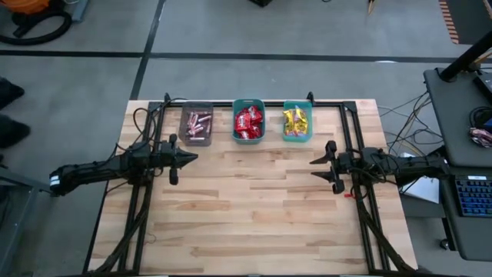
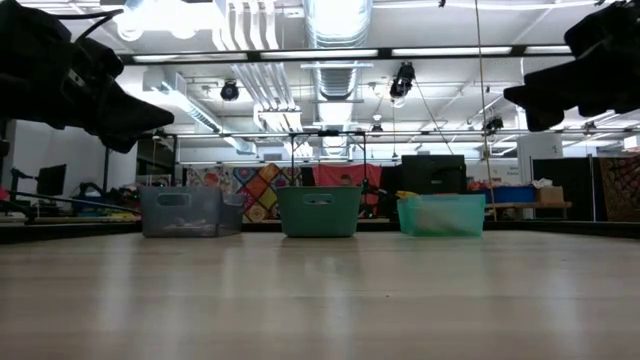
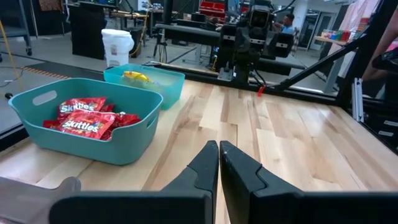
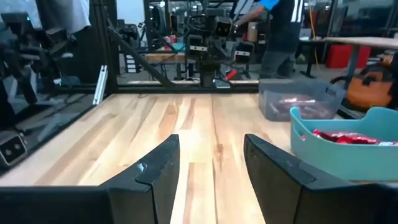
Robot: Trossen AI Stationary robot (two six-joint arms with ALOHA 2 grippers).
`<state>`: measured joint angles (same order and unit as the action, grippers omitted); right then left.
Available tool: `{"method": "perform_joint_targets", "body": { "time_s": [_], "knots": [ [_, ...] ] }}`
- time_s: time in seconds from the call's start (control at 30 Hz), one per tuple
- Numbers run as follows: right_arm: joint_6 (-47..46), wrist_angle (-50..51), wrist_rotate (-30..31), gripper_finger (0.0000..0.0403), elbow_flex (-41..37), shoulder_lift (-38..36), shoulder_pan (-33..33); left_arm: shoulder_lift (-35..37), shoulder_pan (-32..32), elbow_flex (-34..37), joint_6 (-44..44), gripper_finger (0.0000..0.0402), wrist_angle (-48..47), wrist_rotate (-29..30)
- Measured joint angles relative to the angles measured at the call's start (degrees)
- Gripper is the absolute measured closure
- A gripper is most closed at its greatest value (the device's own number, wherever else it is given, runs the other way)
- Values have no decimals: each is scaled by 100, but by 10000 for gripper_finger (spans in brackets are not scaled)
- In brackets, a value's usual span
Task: Sort candy
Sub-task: Return to Home Position
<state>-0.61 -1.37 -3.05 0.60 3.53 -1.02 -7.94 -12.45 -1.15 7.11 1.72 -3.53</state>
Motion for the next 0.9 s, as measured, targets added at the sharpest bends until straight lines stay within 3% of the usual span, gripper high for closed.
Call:
{"method": "perform_joint_targets", "body": {
  "time_s": [0.2, 0.9],
  "knots": [
    [313, 15, 4, 232, 0, 0, 0, -9, 0, 0, 0, 402, -2, -2],
    [-45, -10, 4, 232, 23, 0, 0, -37, 0, 0, 0, 402, -4, -2]
  ]
}}
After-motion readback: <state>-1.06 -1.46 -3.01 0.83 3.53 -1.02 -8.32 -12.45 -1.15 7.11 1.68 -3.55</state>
